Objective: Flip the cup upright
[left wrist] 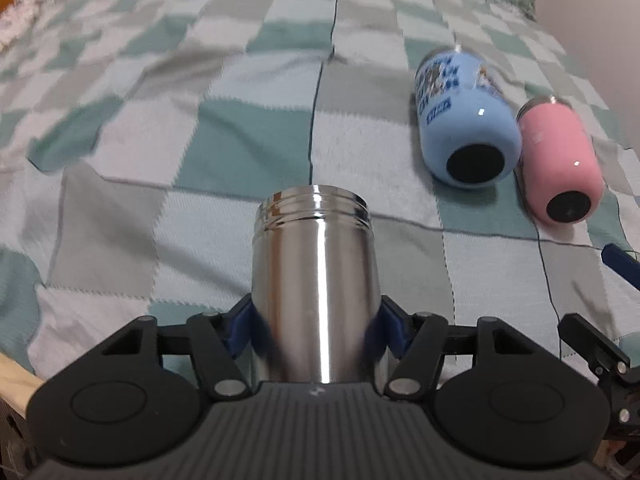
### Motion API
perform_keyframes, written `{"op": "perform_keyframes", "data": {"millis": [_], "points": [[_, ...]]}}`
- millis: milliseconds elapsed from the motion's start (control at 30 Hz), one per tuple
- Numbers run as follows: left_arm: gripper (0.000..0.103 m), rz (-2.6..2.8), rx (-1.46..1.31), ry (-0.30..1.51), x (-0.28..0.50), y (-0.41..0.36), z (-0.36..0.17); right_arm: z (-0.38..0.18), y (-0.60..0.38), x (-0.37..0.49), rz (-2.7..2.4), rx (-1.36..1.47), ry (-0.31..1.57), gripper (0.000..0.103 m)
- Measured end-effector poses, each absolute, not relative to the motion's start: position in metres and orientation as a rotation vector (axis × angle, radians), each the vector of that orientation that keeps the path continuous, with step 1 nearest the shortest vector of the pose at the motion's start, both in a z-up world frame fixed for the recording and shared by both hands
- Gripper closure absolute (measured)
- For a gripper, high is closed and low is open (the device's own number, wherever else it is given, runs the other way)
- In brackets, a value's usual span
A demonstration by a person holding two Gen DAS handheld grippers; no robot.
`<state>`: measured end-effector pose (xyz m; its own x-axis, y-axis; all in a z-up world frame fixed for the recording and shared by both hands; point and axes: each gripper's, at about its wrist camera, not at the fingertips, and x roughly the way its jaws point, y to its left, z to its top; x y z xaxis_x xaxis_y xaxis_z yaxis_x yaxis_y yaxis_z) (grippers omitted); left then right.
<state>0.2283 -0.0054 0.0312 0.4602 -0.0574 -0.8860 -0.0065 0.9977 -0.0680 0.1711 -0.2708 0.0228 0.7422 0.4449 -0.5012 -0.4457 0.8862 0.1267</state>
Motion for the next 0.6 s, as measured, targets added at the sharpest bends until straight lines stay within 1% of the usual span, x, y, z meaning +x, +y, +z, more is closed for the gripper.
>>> {"op": "perform_keyframes", "data": {"millis": [133,367,467,600], "points": [[0.039,-0.067,-0.078,0.973,0.204,0.001,0.051,0.024,-0.277,0.162,0.472,0.02,0.537,0.0],[0.039,-0.109,-0.017,0.657,0.159,0.002,0.095,0.027,-0.284,0.148,0.441,0.057,0.511,0.0],[0.039,-0.072,0.022,0.537,0.155,-0.003,0.101,0.027,-0.285,0.145,0.424,0.087,0.494,0.0],[0.039,-0.034,0.04,0.484,0.164,-0.01,0.089,0.025,-0.285,0.142,0.405,0.115,0.489,0.0]]}}
